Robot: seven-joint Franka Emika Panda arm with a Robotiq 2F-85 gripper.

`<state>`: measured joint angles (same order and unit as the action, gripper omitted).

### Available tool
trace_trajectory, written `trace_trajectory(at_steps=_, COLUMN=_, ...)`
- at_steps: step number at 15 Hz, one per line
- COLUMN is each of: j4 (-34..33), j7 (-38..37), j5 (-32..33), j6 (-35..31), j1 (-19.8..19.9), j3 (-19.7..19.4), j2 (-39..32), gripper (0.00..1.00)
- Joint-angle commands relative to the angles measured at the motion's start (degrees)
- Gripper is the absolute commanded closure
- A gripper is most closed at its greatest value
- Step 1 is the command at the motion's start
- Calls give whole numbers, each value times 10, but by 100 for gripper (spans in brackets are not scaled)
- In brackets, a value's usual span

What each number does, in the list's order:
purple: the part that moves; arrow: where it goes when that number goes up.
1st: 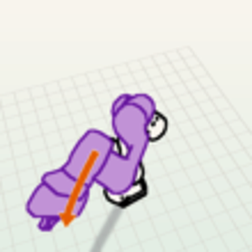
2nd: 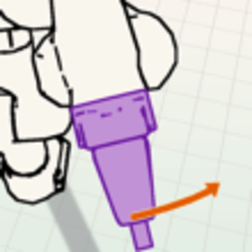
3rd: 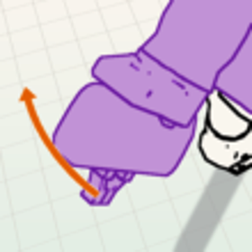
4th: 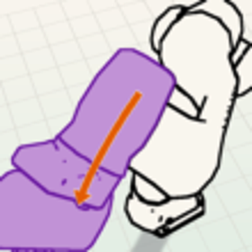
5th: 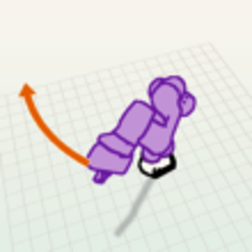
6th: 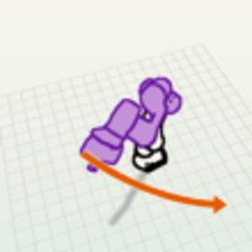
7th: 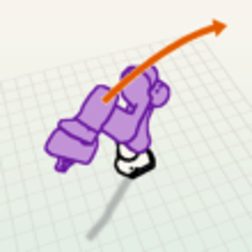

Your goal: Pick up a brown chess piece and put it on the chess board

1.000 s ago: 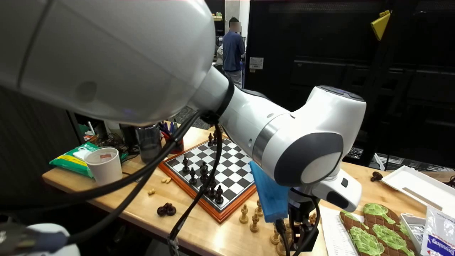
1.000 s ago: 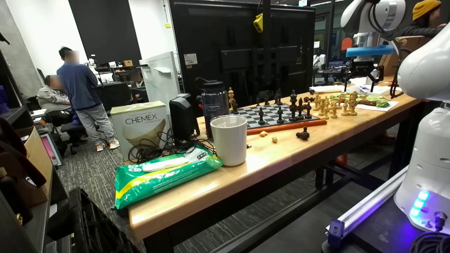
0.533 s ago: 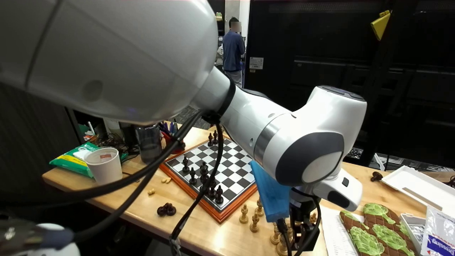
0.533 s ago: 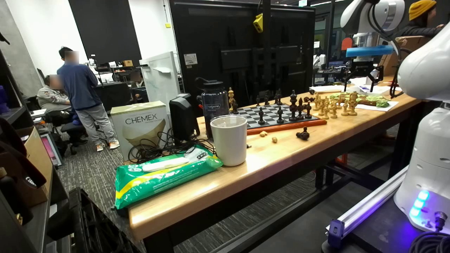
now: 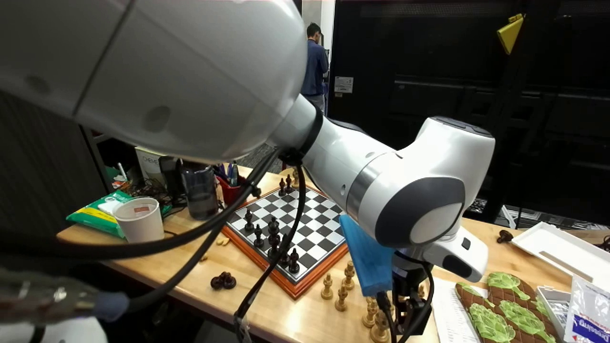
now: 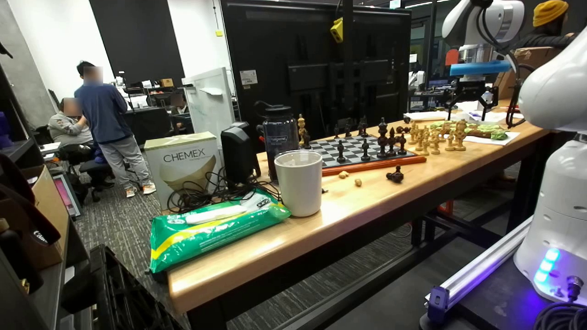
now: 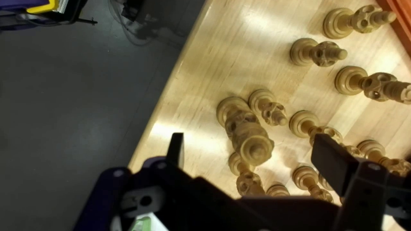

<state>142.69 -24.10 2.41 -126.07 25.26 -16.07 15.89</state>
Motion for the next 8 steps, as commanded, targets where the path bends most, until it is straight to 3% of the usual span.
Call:
trace_trajectory(at_steps=1, j4=-14, j7=13, j5=-13, j6=7, j1=-7, j3=-8, j2=-10, gripper=0)
trace_trajectory(at_steps=5, j4=-19, j7=14, j5=-14, j6=7, j1=-9, j3=-8, j2=-16, gripper=0)
trace_trajectory(at_steps=6, j4=-19, j7=15, j5=-16, j6=5, j1=-10, j3=-8, j2=-17, gripper=25)
trace_trajectory(at_steps=8, j4=-19, j7=18, j5=-16, j6=6, j1=-11, j3=-9, j2=-18, gripper=32)
